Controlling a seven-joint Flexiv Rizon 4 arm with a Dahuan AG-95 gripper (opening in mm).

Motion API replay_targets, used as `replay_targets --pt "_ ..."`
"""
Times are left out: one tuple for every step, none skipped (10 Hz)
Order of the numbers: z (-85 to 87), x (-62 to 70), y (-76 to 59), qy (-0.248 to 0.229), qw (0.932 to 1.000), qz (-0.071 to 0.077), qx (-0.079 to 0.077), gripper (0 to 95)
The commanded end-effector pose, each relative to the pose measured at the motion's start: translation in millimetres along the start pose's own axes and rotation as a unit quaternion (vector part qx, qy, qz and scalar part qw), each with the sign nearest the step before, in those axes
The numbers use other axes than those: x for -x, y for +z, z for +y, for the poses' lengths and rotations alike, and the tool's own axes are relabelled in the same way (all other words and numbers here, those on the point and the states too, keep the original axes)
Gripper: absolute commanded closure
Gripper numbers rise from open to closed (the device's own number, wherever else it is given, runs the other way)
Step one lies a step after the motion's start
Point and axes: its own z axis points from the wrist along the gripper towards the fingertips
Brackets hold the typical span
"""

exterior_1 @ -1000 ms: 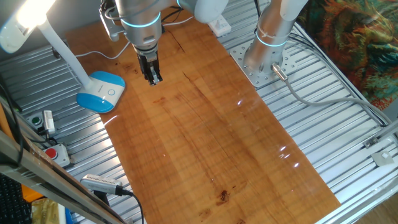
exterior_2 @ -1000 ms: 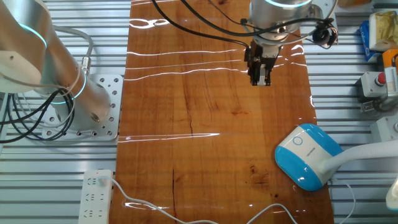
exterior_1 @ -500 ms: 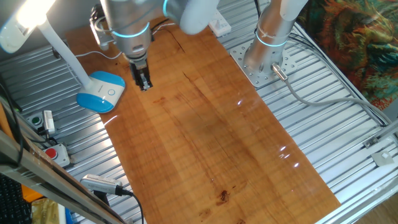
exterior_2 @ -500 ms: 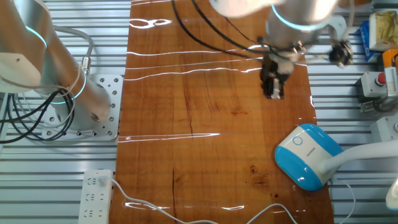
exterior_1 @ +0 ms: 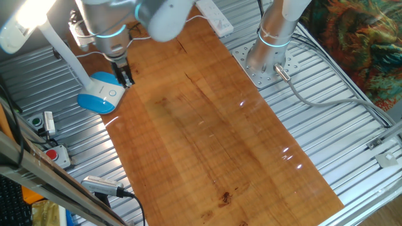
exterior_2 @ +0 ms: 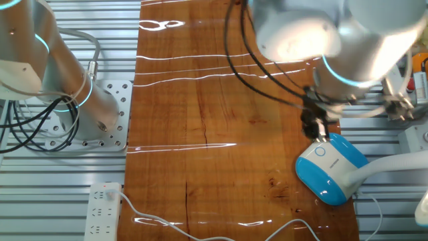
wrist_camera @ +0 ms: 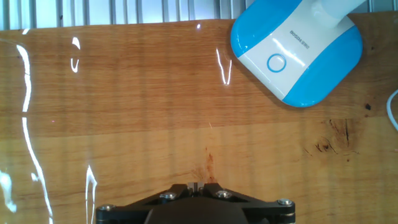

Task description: Turn off the desk lamp by pressing the button

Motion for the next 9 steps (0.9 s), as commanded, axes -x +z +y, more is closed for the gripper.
replay_targets --pt "-1.9 6.6 1.5 0.042 0.9991 0.007 0.003 95.0" --pt "-1.2 10.3 1.5 0.067 0.9975 0.021 0.005 95.0" --pt "-0.7 10.4 1.8 0.079 0.9964 0.028 0.008 95.0" --pt "-0.2 10.5 2.0 0.103 0.9940 0.035 0.016 95.0" --pt "0.6 10.6 2.4 0.117 0.9922 0.036 0.020 95.0" --pt "2.4 11.0 3.2 0.136 0.9898 0.038 0.020 95.0" --pt "4.7 11.3 6.7 0.156 0.9869 0.037 0.016 95.0" --pt "5.1 11.1 10.6 0.156 0.9871 0.036 0.006 95.0" --pt "5.2 10.6 12.8 0.156 0.9872 0.032 -0.002 95.0"
